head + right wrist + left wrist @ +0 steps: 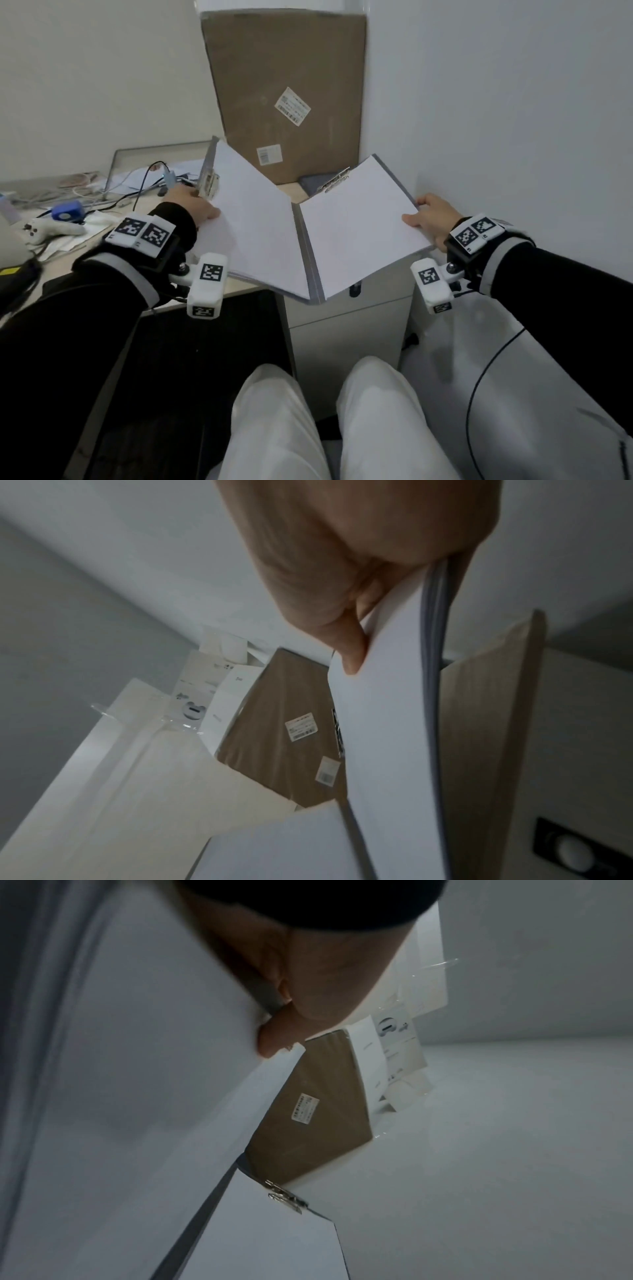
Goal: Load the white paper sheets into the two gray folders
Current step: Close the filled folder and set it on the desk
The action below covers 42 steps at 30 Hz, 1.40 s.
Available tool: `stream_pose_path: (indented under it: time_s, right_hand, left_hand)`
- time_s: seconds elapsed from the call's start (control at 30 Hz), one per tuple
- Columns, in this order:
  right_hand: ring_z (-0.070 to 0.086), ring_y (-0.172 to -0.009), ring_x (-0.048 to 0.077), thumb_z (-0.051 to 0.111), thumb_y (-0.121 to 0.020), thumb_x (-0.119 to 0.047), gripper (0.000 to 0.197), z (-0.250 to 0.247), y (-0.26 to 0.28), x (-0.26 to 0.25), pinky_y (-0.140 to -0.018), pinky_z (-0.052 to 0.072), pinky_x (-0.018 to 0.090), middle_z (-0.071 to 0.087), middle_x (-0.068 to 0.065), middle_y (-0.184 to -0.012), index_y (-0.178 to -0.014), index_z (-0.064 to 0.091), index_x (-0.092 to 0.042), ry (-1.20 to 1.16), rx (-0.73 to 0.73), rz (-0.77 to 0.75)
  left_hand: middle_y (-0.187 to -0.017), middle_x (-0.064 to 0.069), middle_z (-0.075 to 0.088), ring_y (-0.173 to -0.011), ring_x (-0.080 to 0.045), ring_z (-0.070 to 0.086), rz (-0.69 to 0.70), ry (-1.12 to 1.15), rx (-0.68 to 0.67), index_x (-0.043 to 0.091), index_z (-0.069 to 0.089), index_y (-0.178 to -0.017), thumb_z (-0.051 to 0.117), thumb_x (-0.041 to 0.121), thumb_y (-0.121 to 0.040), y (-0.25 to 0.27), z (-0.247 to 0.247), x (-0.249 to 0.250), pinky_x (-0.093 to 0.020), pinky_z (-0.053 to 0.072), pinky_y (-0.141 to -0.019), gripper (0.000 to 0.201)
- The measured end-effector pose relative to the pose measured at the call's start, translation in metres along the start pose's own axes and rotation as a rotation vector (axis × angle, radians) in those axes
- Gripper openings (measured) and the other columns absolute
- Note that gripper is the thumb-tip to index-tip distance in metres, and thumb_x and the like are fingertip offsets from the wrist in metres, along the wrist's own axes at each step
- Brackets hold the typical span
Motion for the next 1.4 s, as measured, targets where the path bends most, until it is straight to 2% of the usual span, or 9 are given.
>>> stream_pose_path:
  time_s: [0.13,0.23,0.4,0.5,0.67,0.8,0.9,1.2,1.4]
  right_hand:
    - [0.062,-0.108,0.033,0.065,-0.084,-0.009,0.031,0.016,-0.003,-0.022,-0.096,0.05,0.049,0.06,0.017,-0.123,-0.109,0.047,-0.017,-0.068,-0.008,-0.047]
    - [0.062,-0.108,0.032,0.062,-0.086,-0.014,0.035,0.02,-0.007,-0.036,-0.097,0.05,0.048,0.06,0.013,-0.122,-0.119,0.05,-0.014,0.011,-0.029,-0.071]
    - [0.063,-0.102,0.028,0.049,-0.093,-0.015,0.022,0.023,-0.005,-0.058,-0.09,0.054,0.043,0.064,0.012,-0.114,-0.113,0.058,-0.012,0.091,-0.147,-0.057]
    - [0.06,-0.08,0.019,0.041,-0.1,-0.028,0.022,0.034,0.007,-0.063,-0.065,0.059,0.029,0.06,0.004,-0.089,-0.096,0.056,-0.013,-0.137,-0.304,0.076]
    - [0.062,-0.099,0.029,0.014,-0.086,-0.073,0.081,0.048,0.012,-0.062,-0.082,0.054,0.037,0.065,0.01,-0.111,-0.124,0.056,-0.014,-0.284,-0.546,0.187]
    - [0.062,-0.084,0.027,0.047,-0.097,-0.022,0.04,0.051,0.016,-0.042,-0.05,0.059,0.035,0.06,0.016,-0.114,-0.132,0.046,-0.002,-0.243,-0.437,0.247]
    - [0.06,-0.076,0.025,0.035,-0.094,0.008,0.029,0.052,0.009,-0.015,-0.046,0.057,0.037,0.059,0.013,-0.092,-0.117,0.046,-0.005,-0.283,-0.356,0.299]
    - [0.059,-0.094,0.021,0.036,-0.09,0.008,0.047,0.037,-0.027,-0.021,-0.079,0.051,0.033,0.06,0.006,-0.107,-0.128,0.052,-0.015,-0.405,-0.415,0.043]
    - [0.059,-0.089,0.015,0.035,-0.09,0.007,0.046,0.027,-0.075,-0.03,-0.065,0.055,0.018,0.061,0.004,-0.104,-0.127,0.05,-0.015,-0.543,-0.4,0.029]
  left_hand:
    - [-0.103,-0.016,0.064,-0.088,-0.03,0.063,0.113,0.199,-0.18,0.007,0.063,-0.096,0.052,0.004,-0.09,0.011,0.02,0.033,-0.041,0.055,-0.082,0.012]
    - [-0.097,-0.008,0.062,-0.078,-0.023,0.061,0.105,0.392,-0.37,0.013,0.055,-0.117,0.047,0.017,-0.096,0.028,0.043,0.055,-0.032,0.062,-0.06,0.023]
    - [-0.15,0.019,0.033,-0.135,-0.019,0.035,0.066,0.526,-0.667,0.038,0.034,-0.142,0.038,0.075,-0.078,0.048,0.095,0.079,-0.063,0.023,-0.107,0.074]
    - [-0.159,0.016,0.014,-0.147,-0.017,0.013,0.083,0.489,-0.705,0.04,0.021,-0.147,0.021,0.071,-0.086,0.065,0.124,0.094,-0.058,0.012,-0.113,0.069]
    - [-0.16,0.013,0.012,-0.149,-0.014,0.009,0.071,0.344,-0.791,0.029,0.018,-0.151,0.009,0.066,-0.09,0.077,0.17,0.089,-0.054,0.005,-0.115,0.071]
    - [-0.149,0.001,0.042,-0.14,-0.016,0.037,0.068,0.344,-0.657,0.014,0.041,-0.142,0.019,0.052,-0.098,0.068,0.18,0.075,-0.019,0.037,-0.099,0.062]
    - [-0.151,-0.003,0.039,-0.142,-0.019,0.033,0.022,0.368,-0.627,0.01,0.036,-0.144,0.023,0.049,-0.098,0.052,0.184,0.051,-0.029,0.021,-0.115,0.062]
    - [-0.118,-0.01,0.055,-0.101,-0.024,0.054,-0.225,0.415,-0.496,0.009,0.048,-0.131,0.044,0.045,-0.093,-0.004,0.183,-0.015,-0.035,0.048,-0.083,0.053]
    - [-0.084,-0.004,0.056,-0.069,-0.016,0.055,-0.303,0.58,-0.642,0.015,0.054,-0.085,0.051,0.037,-0.094,-0.03,0.204,-0.006,-0.026,0.05,-0.058,0.024]
Point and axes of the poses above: each hand's wrist, its own y-axis away from the middle knuckle, its own z-axis out of the palm, x = y × z, the point moved 6 cm from there along -y, towards the middle knuckle
